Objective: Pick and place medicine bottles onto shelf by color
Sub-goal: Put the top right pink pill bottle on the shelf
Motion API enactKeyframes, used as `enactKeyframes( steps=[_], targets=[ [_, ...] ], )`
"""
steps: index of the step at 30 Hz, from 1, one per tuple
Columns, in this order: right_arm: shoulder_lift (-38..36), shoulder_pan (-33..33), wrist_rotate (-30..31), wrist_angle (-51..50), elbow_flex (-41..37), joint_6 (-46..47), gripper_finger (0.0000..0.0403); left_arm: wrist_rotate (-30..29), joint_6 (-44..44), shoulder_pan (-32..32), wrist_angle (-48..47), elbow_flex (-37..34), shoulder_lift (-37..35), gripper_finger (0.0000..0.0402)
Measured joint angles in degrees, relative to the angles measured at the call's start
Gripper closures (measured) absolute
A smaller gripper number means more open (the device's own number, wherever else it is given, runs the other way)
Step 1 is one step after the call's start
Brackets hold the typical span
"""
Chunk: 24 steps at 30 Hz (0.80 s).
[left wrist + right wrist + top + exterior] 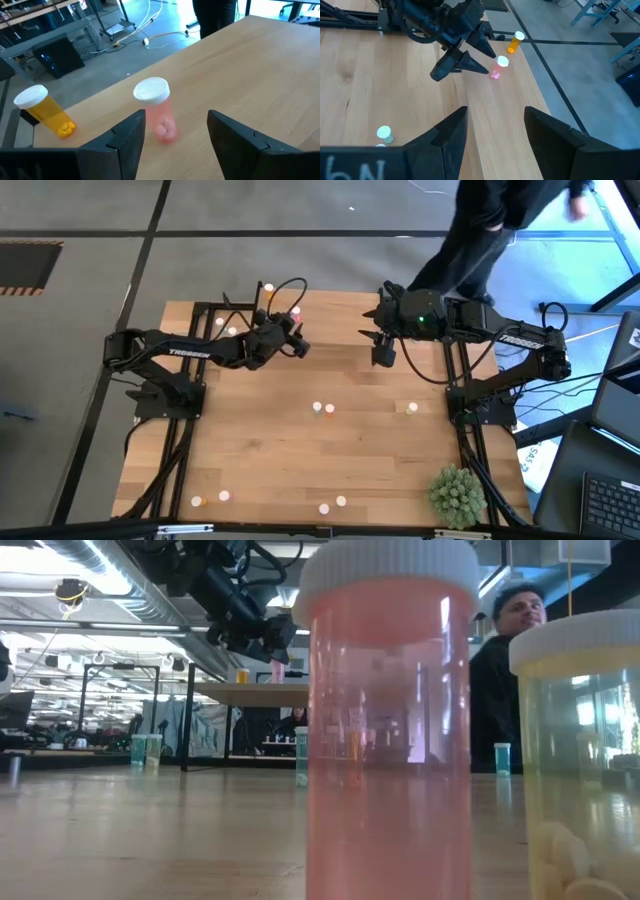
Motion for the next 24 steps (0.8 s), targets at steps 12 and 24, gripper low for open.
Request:
enactKeyframes(
  steps=[12, 24],
  targets=[
    [0.0, 0.0, 0.0, 0.0, 0.0, 0.0, 0.0205, 0.3, -4.2, -4.1, -13.7, 0.0, -8.8, 0.0194],
    [0.0, 0.0, 0.0, 0.1, 0.0, 0.0, 0.0205, 5.3, -2.0, -6.7, -14.8, 0.0, -10.3, 0.0195]
  ],
)
